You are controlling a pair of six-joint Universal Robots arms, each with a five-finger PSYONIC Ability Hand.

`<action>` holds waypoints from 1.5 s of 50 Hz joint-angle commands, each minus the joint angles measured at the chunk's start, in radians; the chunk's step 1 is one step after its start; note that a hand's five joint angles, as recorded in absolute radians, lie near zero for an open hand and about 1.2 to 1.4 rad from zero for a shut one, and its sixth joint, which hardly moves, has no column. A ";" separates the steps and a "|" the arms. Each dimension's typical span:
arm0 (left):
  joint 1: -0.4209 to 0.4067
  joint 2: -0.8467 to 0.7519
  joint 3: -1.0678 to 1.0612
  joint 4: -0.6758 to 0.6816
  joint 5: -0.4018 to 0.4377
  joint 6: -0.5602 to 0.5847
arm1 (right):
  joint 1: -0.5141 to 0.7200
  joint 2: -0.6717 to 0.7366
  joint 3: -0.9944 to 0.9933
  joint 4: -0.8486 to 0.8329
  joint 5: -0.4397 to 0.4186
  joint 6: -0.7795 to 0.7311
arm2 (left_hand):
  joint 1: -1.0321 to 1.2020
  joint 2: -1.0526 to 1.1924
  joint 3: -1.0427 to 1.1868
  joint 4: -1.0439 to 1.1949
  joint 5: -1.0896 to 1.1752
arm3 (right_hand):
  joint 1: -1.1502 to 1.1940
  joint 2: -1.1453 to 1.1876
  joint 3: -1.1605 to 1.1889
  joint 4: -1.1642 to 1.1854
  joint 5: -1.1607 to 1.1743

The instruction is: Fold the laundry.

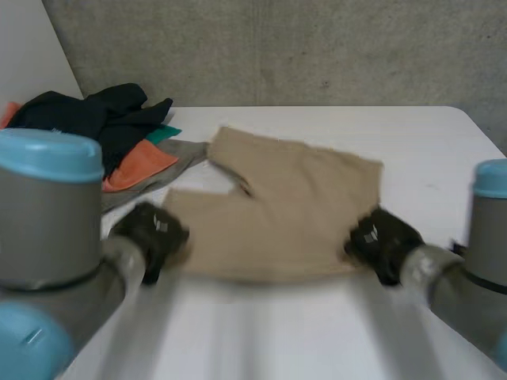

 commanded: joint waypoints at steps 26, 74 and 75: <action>0.088 -0.272 1.248 0.468 -0.023 -0.091 | 0.088 0.137 -0.830 -0.659 0.242 0.498 | 0.231 0.196 0.203 0.197 0.224 | 0.277 0.223 0.202 0.198 0.198; 0.016 0.177 -0.090 -0.041 0.010 0.008 | 0.064 -0.151 0.112 0.023 0.090 -0.040 | 0.231 0.196 0.203 0.197 0.224 | 0.277 0.223 0.202 0.198 0.198; -0.001 0.199 -0.105 -0.082 0.024 0.021 | 0.051 -0.174 0.125 0.087 0.080 -0.059 | 0.231 0.196 0.203 0.197 0.224 | 0.277 0.223 0.202 0.198 0.198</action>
